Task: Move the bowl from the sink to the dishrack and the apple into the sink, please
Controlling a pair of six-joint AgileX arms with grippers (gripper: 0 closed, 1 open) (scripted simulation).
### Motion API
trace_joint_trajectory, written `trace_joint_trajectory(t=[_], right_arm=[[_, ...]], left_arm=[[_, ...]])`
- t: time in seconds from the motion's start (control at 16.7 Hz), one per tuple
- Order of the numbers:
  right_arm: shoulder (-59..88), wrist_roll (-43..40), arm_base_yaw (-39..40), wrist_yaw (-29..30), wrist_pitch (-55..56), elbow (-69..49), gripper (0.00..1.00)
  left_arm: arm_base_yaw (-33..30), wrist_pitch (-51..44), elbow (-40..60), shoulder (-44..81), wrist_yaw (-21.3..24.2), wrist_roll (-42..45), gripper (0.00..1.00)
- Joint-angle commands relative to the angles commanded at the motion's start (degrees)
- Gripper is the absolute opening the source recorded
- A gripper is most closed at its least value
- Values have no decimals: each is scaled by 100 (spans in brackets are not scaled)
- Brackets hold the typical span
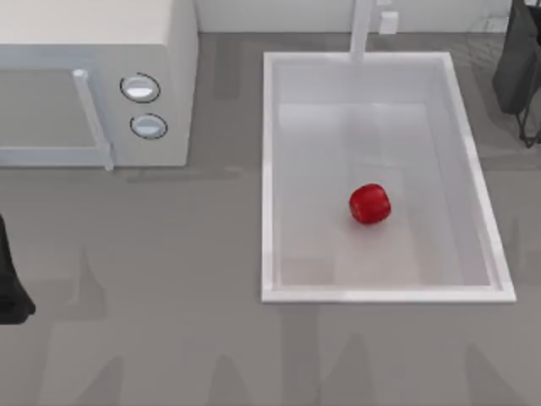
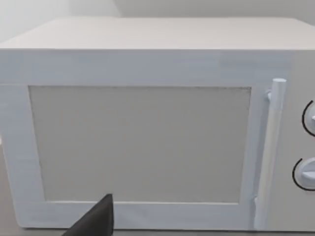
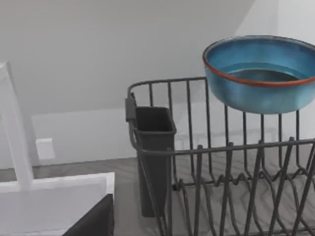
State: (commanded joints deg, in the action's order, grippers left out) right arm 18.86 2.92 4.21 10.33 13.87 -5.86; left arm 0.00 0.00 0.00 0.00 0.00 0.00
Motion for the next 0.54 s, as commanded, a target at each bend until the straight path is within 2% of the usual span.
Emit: trace_joint_trajectory(t=[0.3, 0.54], right_arm=[[-1625, -240, -361, -860, -1179, 498, 100], [-1886, -292, -422, -1033, -1387, 586, 100]], left_arm=[[0, 0, 0, 0, 0, 0, 100], [0, 0, 0, 0, 0, 0, 100]])
